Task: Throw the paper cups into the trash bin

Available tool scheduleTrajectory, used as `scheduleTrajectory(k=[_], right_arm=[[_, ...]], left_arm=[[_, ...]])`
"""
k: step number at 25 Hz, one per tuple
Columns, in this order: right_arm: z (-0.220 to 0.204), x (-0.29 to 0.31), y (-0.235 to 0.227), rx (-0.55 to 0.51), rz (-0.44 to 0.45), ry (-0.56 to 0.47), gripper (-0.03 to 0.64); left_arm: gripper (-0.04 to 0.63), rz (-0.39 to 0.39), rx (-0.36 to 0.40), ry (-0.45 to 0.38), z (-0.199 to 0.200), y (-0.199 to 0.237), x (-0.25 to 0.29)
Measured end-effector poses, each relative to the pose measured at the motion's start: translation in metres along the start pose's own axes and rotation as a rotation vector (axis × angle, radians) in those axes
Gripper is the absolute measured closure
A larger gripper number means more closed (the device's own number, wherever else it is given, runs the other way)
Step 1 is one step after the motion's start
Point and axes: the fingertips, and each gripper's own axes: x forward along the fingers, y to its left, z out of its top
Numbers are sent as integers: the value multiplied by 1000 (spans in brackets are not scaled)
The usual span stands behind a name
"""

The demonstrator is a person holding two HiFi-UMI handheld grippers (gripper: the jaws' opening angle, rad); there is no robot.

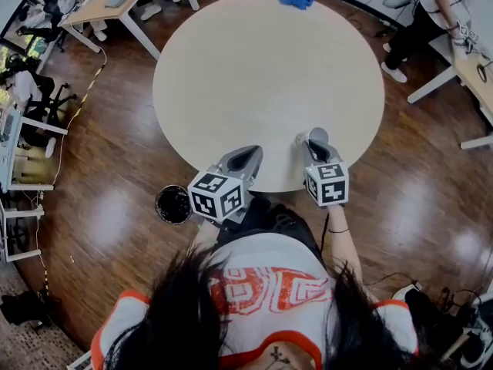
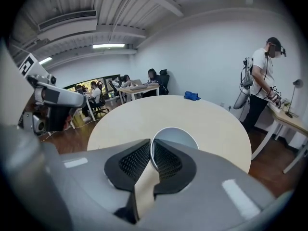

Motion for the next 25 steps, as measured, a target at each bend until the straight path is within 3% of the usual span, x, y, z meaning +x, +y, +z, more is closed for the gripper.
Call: scheduleTrajectory(k=[13, 25], right_arm=[[-51, -52, 32, 82, 86, 4, 588], [-40, -44, 73, 5, 205, 5, 588]], left_arm=[[595, 62, -34, -6, -34, -35, -23], [595, 228, -101, -91, -40, 2, -74]])
